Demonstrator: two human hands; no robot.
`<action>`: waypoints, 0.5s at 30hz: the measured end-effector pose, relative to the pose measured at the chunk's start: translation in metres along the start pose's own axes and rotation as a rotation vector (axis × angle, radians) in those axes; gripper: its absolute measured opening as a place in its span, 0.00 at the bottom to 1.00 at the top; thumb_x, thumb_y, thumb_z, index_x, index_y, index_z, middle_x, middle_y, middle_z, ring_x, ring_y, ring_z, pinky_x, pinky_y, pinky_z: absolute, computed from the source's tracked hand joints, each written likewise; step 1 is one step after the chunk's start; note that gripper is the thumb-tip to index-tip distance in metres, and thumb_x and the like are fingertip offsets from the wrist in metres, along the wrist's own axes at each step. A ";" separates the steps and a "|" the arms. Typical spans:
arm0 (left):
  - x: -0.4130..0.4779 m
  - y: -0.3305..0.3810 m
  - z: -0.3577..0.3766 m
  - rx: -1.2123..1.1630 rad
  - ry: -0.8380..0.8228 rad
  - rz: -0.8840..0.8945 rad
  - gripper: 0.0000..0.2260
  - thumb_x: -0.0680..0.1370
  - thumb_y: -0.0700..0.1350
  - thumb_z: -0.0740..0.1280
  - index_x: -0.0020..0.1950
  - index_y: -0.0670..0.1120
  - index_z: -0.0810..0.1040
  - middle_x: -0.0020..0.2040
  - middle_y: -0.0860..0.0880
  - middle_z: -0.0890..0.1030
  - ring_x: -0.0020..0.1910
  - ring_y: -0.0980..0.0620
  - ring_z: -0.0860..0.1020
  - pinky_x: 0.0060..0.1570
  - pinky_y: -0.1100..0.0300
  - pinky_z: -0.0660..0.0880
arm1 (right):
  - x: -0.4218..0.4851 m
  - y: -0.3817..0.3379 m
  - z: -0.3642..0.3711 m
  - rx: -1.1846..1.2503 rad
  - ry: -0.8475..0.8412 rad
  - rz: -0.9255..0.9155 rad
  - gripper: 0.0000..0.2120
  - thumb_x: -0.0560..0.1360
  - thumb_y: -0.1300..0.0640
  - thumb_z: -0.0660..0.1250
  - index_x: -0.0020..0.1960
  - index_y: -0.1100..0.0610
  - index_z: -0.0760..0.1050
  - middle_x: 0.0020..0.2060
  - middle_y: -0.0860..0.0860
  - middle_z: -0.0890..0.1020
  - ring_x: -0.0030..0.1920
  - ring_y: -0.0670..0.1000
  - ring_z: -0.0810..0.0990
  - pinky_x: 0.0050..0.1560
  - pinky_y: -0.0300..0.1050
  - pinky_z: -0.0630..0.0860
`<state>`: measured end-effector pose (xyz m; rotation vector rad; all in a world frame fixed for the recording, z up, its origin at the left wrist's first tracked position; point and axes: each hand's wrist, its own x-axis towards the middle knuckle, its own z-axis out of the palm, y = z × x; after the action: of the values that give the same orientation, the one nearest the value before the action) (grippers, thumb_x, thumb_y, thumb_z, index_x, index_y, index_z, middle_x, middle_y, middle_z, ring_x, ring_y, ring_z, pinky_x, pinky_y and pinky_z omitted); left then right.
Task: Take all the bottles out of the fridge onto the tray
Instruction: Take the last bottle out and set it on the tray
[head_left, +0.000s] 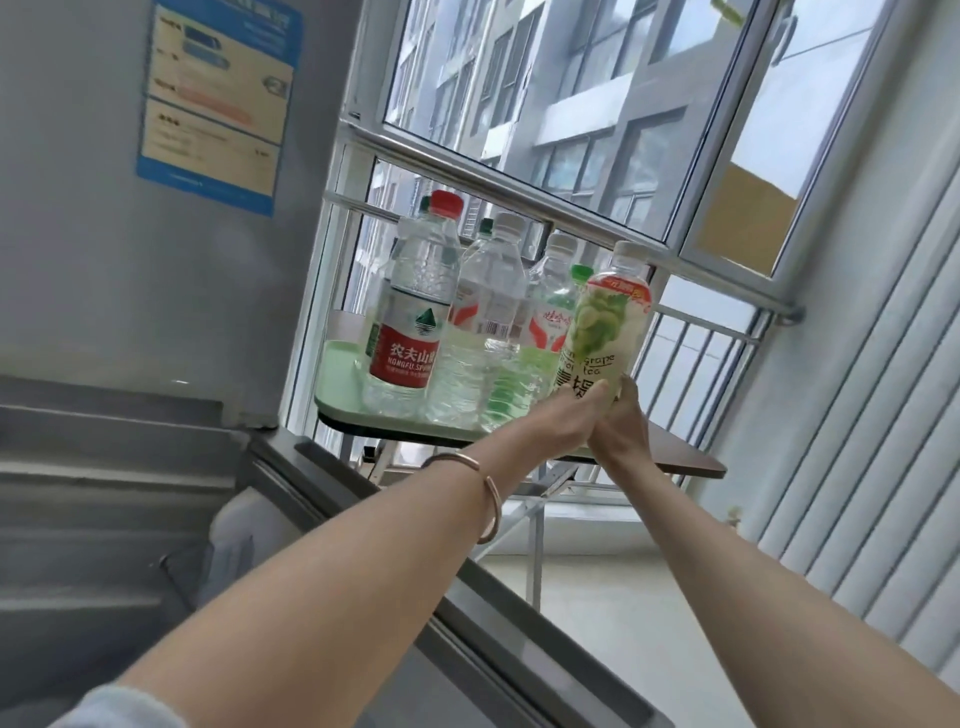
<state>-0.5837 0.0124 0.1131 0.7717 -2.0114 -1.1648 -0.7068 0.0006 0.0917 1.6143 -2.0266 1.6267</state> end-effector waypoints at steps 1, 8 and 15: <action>-0.001 0.000 0.001 0.012 -0.006 -0.008 0.31 0.81 0.60 0.49 0.75 0.40 0.63 0.73 0.41 0.69 0.73 0.42 0.66 0.71 0.50 0.63 | 0.000 0.001 0.000 -0.005 0.003 -0.001 0.25 0.73 0.46 0.68 0.65 0.54 0.67 0.49 0.49 0.79 0.46 0.53 0.77 0.49 0.46 0.74; -0.043 -0.009 -0.010 0.184 0.195 0.097 0.10 0.79 0.41 0.60 0.56 0.40 0.77 0.57 0.43 0.80 0.52 0.45 0.78 0.50 0.55 0.77 | -0.036 0.006 -0.005 -0.088 0.298 -0.098 0.24 0.70 0.48 0.68 0.62 0.57 0.70 0.47 0.51 0.77 0.44 0.52 0.77 0.41 0.47 0.76; -0.124 -0.064 -0.063 0.775 -0.090 -0.172 0.13 0.74 0.49 0.61 0.47 0.45 0.83 0.48 0.46 0.84 0.48 0.45 0.80 0.47 0.52 0.76 | -0.122 -0.040 0.015 -0.028 -0.243 -0.400 0.03 0.69 0.59 0.66 0.39 0.53 0.78 0.30 0.48 0.81 0.30 0.50 0.79 0.32 0.49 0.78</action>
<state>-0.4503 0.0481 0.0470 1.2968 -2.5297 -0.4706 -0.6163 0.0740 0.0369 2.1243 -1.6567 1.3101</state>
